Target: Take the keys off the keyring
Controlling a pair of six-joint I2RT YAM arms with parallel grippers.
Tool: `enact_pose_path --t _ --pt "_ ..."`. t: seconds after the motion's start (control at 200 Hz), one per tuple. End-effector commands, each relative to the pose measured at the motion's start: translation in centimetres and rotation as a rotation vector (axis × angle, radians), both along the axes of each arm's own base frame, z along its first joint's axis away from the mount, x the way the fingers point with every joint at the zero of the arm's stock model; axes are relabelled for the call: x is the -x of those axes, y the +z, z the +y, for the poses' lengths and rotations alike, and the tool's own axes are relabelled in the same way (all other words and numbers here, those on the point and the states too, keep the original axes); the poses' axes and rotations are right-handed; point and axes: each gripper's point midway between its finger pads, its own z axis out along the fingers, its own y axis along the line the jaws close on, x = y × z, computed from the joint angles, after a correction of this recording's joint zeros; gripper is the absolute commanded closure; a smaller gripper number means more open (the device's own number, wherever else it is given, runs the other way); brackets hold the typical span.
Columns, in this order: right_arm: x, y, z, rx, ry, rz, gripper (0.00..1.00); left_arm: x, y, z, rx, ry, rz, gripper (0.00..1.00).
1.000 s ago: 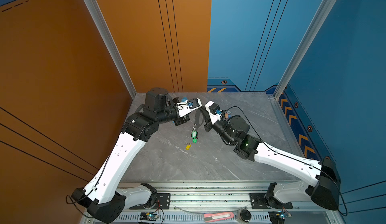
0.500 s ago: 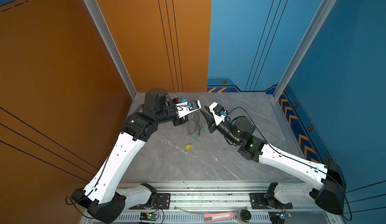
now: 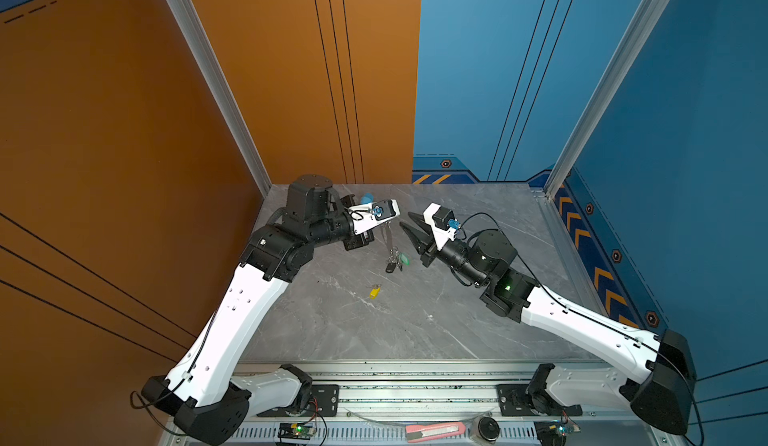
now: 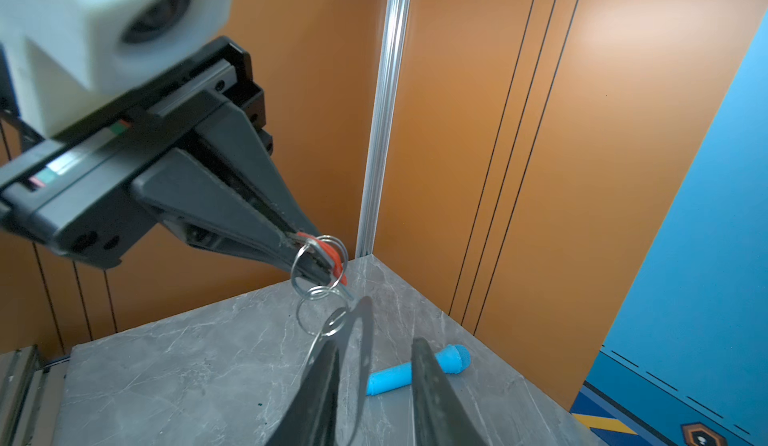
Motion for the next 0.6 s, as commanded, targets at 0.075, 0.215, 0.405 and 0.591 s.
enact_pose_path --t 0.075,0.215,0.405,0.591 --pt "0.4 -0.2 0.4 -0.005 0.05 0.02 0.68 0.3 1.5 0.4 0.011 0.01 -0.045 1.0" --pt "0.4 -0.2 0.5 -0.007 0.059 0.026 0.67 -0.2 1.4 0.5 -0.007 0.041 -0.052 1.0" --pt "0.7 -0.3 0.9 -0.009 0.079 0.039 0.55 -1.2 1.2 0.9 -0.028 0.148 -0.047 1.0" --pt "1.2 -0.8 1.1 -0.015 0.084 0.062 0.52 -2.0 1.0 1.4 0.0 0.282 0.018 1.0"
